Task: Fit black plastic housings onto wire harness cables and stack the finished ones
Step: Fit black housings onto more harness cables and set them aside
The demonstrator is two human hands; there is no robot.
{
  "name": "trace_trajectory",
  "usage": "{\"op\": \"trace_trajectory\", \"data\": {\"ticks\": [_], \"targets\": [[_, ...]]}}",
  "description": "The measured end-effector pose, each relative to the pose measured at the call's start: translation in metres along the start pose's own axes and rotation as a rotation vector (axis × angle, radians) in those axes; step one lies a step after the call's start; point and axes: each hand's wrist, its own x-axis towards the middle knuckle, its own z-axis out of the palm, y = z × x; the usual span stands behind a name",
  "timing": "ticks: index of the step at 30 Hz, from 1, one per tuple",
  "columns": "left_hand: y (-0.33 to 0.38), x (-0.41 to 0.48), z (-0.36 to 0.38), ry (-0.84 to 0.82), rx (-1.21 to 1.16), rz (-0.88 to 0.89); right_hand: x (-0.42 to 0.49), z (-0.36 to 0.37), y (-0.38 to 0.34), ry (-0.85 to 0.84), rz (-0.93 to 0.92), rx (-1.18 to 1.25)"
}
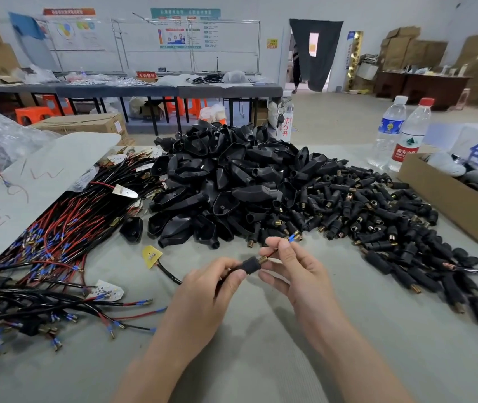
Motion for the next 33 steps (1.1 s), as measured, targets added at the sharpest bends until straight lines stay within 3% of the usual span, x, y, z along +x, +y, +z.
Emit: {"op": "trace_trajectory", "data": {"ticks": [7,16,23,28,33], "targets": [[0.002,-0.001,-0.004,0.032,0.086,0.004,0.006,-0.011,-0.007,0.142,0.009,0.148],[0.006,0.000,-0.002,0.130,0.060,0.033,0.003,-0.006,-0.007,0.038,0.153,0.251],[0.011,-0.002,-0.002,0.177,0.250,0.118,0.001,-0.002,-0.002,0.052,0.189,0.234],[0.011,-0.001,-0.005,0.112,0.170,0.038,0.001,-0.001,0.002,0.054,0.158,0.184],[0.007,0.001,-0.011,0.083,0.294,0.099,0.005,-0.010,-0.005,0.155,0.129,0.222]]}}
